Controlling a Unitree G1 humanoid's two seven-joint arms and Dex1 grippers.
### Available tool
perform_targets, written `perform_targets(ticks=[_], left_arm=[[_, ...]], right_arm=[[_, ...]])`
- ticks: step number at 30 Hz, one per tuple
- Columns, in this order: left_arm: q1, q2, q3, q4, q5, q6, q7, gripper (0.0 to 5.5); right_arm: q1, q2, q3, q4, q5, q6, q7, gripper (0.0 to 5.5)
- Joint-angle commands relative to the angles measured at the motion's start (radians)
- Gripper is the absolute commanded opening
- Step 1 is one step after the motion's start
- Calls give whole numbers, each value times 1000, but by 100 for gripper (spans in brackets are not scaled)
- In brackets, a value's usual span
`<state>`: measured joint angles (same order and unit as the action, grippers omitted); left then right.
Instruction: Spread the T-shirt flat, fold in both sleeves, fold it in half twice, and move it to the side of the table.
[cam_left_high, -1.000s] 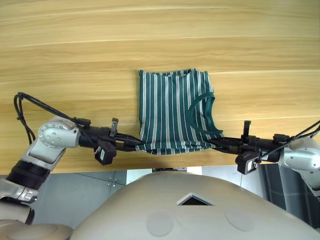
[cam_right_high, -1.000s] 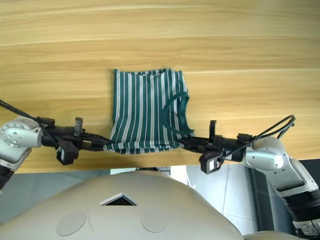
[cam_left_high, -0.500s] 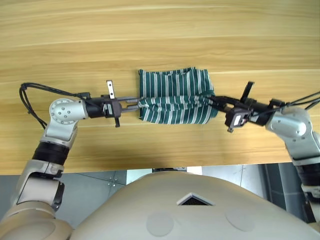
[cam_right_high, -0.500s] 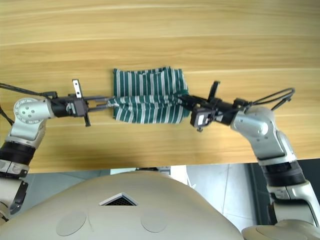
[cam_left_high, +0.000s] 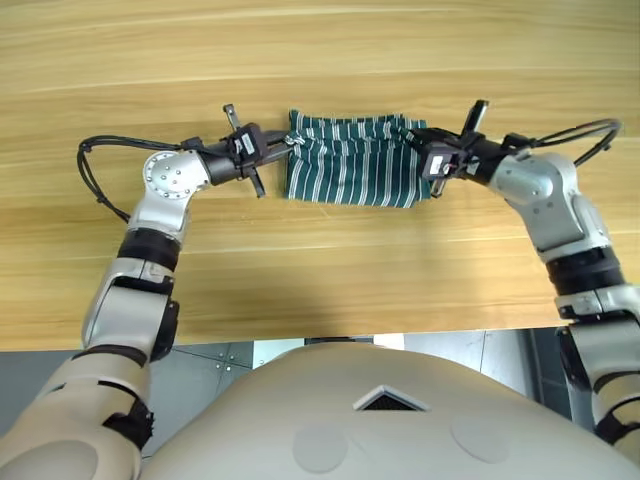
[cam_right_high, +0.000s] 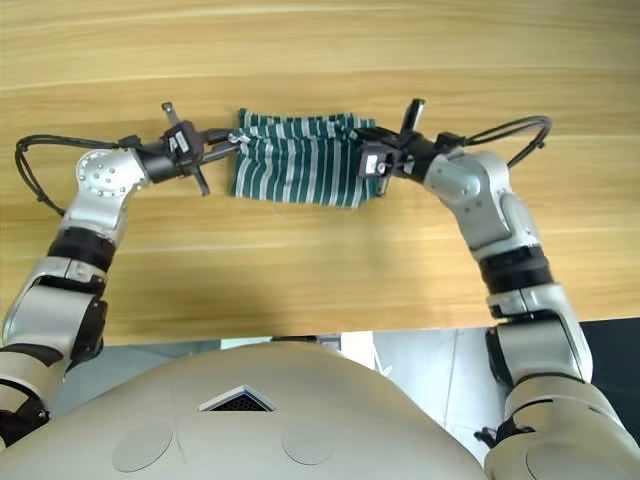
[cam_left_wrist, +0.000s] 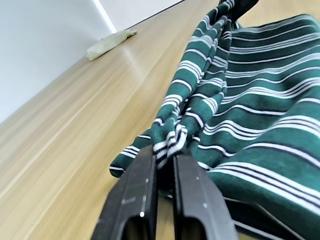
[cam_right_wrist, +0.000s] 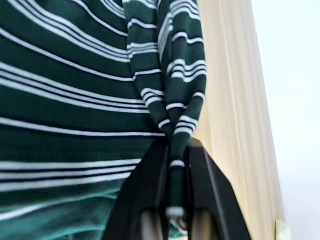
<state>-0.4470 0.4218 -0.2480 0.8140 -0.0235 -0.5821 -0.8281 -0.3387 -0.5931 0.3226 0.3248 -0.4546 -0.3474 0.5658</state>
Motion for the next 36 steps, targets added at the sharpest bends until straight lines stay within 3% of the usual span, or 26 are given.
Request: perform_targets(ticks=[1, 6, 7, 10, 13, 19, 23, 26, 28, 30, 34, 36], left_arm=[[-78, -41, 28, 113, 24, 1, 44, 24], [-175, -107, 24, 300, 100, 69, 152, 24], [-197, -125, 28, 337, 108, 111, 170, 67], [-239, -167, 57, 404, 94, 208, 171, 116], [-304, -186, 142, 457, 34, 327, 204, 165], [-456, -194, 477, 497, -263, 648, 163, 258], [-528, -175, 768, 511, -530, 797, 184, 260], [-530, -162, 864, 512, -600, 802, 220, 260], [-518, -153, 885, 504, -602, 778, 201, 260], [-492, -155, 847, 470, -561, 704, 66, 260], [-344, -216, 654, 330, -396, 320, -305, 260], [-283, -241, 586, 289, -339, 171, -385, 237]], right_arm=[[-100, 51, 28, 167, -33, -1, -47, 19], [-218, 127, 58, 443, -74, -3, -167, 19], [-232, 144, 63, 502, -74, -8, -184, 63], [-277, 187, 49, 675, -57, 16, -233, 114], [-321, 220, -43, 773, 67, 18, -190, 165], [-413, 320, -402, 797, 563, 92, 155, 265], [-462, 350, -548, 906, 697, 192, 120, 331], [-476, 344, -591, 929, 715, 181, 101, 383], [-481, 342, -601, 918, 714, 138, 105, 424], [-473, 347, -592, 886, 698, 61, 118, 458], [-380, 384, -461, 739, 580, -194, 174, 490], [-339, 390, -386, 683, 501, -274, 155, 493]])
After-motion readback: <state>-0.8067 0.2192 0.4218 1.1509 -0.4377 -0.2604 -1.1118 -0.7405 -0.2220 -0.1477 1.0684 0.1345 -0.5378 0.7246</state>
